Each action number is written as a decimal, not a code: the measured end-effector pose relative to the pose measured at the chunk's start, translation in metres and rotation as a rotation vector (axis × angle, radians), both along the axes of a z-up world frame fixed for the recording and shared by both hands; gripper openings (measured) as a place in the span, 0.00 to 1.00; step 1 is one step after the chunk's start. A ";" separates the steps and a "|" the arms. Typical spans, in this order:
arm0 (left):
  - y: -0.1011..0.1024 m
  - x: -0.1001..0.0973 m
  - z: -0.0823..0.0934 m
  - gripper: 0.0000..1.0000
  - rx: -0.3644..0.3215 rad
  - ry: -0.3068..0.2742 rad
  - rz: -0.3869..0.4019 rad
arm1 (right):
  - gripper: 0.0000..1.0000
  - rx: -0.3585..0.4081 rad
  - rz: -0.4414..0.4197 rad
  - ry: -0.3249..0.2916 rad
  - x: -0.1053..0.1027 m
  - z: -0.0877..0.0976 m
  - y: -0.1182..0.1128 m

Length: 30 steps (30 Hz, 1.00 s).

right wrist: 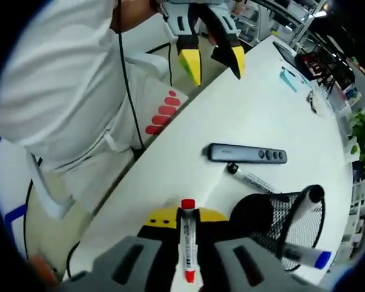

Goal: Place the scattered laser pointers and whiteboard markers into the pen holder and stack the scattered paper cups together

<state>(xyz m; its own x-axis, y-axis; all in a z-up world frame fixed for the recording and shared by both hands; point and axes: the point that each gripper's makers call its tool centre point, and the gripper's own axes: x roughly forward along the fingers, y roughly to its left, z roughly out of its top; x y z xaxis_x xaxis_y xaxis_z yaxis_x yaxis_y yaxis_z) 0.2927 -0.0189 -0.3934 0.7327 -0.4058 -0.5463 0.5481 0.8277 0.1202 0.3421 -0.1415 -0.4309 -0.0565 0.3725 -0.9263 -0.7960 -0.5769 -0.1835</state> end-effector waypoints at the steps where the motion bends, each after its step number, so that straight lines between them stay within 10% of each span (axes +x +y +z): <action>1: -0.001 0.000 0.000 0.38 -0.001 -0.001 -0.001 | 0.09 0.003 -0.003 -0.003 0.001 0.001 0.000; 30: -0.012 0.005 0.005 0.38 0.004 -0.006 -0.028 | 0.09 0.088 -0.110 -0.027 0.026 0.031 -0.018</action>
<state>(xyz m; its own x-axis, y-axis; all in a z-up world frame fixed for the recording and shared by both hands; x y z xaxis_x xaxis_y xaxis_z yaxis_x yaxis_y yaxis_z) 0.2976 -0.0310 -0.3888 0.7244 -0.4235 -0.5439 0.5699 0.8118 0.1270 0.3677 -0.1599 -0.3994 0.0139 0.4552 -0.8903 -0.8476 -0.4670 -0.2520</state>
